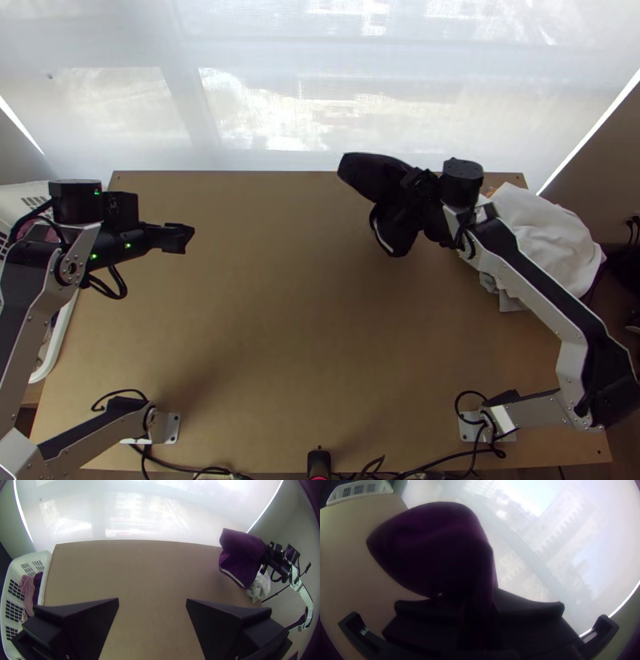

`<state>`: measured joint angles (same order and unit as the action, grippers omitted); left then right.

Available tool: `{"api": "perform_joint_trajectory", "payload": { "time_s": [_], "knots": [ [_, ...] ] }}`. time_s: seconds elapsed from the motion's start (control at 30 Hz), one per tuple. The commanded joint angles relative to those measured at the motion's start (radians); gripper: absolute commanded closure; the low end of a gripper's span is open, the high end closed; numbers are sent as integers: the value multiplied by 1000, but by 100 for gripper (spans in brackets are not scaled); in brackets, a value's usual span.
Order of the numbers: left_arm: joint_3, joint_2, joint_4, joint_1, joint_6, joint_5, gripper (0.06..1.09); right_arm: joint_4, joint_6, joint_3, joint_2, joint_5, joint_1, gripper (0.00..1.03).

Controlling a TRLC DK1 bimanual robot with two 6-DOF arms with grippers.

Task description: Fold the t-shirt

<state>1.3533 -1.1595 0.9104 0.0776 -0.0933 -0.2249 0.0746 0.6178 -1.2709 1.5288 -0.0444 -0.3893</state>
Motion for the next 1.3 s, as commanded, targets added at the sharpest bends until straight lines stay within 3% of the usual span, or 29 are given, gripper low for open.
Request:
{"api": "perform_joint_trajectory", "payload": {
  "time_s": [0.0,0.43,0.93,1.07,1.27],
  "knots": [
    [-39,43,13,-16,4,1,10,37,-43,-67,-113,-20,107,100],
    [-106,95,24,-27,14,7,10,83,-92,-179,-214,-11,526,100],
    [-160,127,31,-32,24,6,10,97,-116,-105,-254,273,1110,100],
    [-166,124,30,-29,29,6,10,86,-90,-67,-252,331,1213,100],
    [-163,119,25,-22,32,6,10,25,-38,56,-248,341,1239,100]
  ]
}}
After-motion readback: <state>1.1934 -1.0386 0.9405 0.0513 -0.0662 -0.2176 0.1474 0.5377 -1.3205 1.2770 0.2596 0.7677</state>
